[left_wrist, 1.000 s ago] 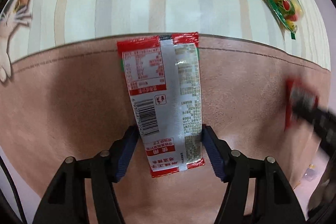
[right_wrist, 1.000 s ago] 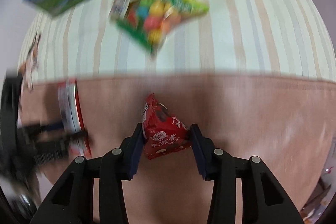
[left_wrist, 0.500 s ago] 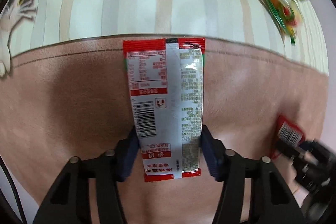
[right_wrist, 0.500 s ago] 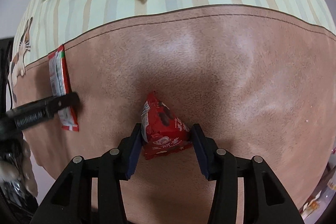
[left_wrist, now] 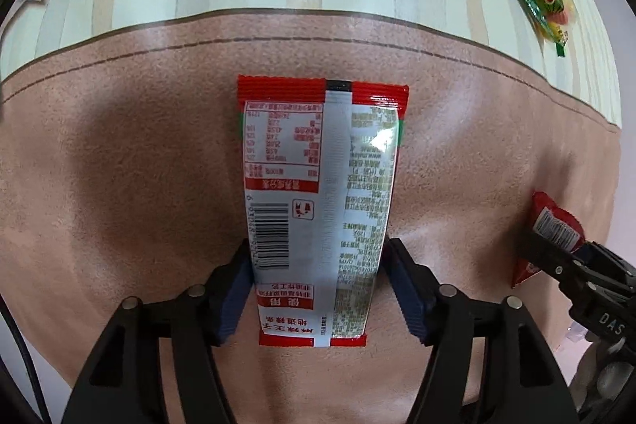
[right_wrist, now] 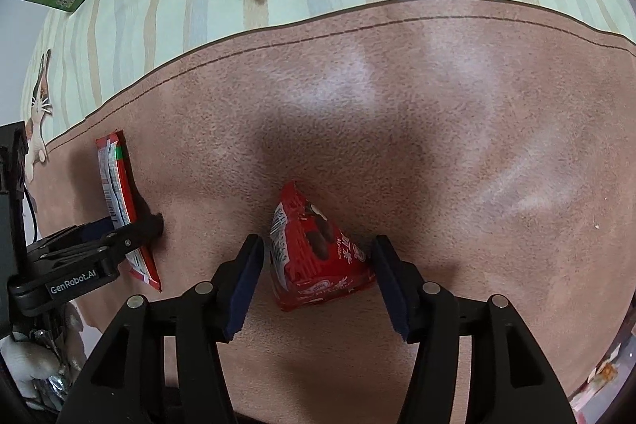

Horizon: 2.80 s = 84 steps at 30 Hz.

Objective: Organize snacks
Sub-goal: 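Lift both packs and carry them over the cardboard box, then open both tools to drop the packs into the box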

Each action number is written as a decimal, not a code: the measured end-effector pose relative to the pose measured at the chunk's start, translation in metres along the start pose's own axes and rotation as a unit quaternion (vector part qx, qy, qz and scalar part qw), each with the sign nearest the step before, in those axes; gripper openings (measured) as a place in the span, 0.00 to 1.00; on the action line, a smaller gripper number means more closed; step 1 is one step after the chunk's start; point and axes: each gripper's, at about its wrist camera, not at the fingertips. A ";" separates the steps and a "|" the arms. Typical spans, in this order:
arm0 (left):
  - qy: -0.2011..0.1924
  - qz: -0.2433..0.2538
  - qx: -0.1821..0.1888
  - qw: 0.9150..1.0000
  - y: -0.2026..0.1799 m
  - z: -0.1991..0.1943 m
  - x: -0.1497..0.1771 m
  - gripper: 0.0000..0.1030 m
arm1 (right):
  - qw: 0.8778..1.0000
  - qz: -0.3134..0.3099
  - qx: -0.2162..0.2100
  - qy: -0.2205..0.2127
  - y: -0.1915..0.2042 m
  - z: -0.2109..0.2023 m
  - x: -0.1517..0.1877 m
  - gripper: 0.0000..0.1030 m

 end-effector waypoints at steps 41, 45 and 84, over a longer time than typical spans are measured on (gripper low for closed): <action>-0.154 0.078 0.014 0.985 -0.055 -0.166 -0.021 0.49 | 0.987 -0.066 -0.102 -0.104 0.058 -0.119 0.010 0.42; -0.208 0.085 0.042 0.974 -0.057 -0.225 -0.044 0.49 | 0.974 -0.080 -0.141 -0.158 0.074 -0.182 -0.008 0.42; -0.265 0.041 -0.119 0.956 -0.043 -0.265 -0.199 0.85 | 0.967 -0.056 0.000 -0.247 0.103 -0.231 -0.183 0.93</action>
Point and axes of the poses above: each gripper's, at about its wrist camera, not at the fingertips, and z roughly the way its jaws point, y to its left, x to its underside, and after that the axes turned 14 degrees about z, right-handed
